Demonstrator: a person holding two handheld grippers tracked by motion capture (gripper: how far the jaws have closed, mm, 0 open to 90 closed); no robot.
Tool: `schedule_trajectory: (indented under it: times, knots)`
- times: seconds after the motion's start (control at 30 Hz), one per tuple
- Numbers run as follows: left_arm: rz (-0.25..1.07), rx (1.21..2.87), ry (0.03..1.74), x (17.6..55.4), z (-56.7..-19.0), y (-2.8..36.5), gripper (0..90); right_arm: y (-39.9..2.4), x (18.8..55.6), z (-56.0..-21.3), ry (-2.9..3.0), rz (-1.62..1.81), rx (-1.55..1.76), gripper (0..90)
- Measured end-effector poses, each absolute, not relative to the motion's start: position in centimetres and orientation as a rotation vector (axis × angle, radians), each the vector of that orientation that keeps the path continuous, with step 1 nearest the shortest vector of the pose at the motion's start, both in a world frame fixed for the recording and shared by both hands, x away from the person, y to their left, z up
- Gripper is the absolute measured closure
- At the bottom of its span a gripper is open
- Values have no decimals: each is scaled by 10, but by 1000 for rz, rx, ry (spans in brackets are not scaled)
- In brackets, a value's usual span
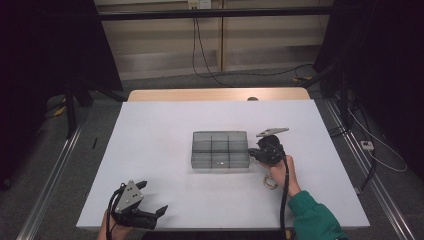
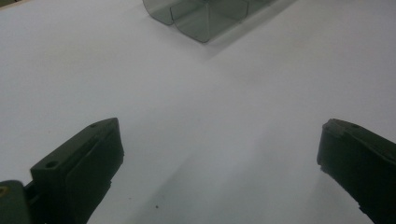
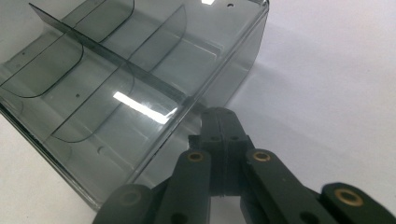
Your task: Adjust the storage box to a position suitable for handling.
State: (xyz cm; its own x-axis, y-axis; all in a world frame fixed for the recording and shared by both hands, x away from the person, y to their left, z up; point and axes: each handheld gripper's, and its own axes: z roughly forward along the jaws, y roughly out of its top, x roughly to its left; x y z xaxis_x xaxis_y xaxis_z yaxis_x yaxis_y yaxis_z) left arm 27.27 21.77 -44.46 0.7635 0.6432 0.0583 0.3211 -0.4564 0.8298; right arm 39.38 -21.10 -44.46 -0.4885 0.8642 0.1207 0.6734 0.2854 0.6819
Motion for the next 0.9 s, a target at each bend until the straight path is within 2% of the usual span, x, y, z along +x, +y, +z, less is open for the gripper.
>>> schedule_trajectory:
  times: [0.63, 0.8, 0.9]
  knots:
    - [464, 2082, 721, 272, -444, 219, 3, -214, 392, -441, 2279, 1018, 1403, 900]
    - [470, 2079, 718, 272, -444, 219, 3, -228, 384, -432, 2252, 1076, 1422, 734]
    - [474, 2067, 726, 272, -443, 219, 3, -233, 377, -429, 2265, 1108, 1406, 601]
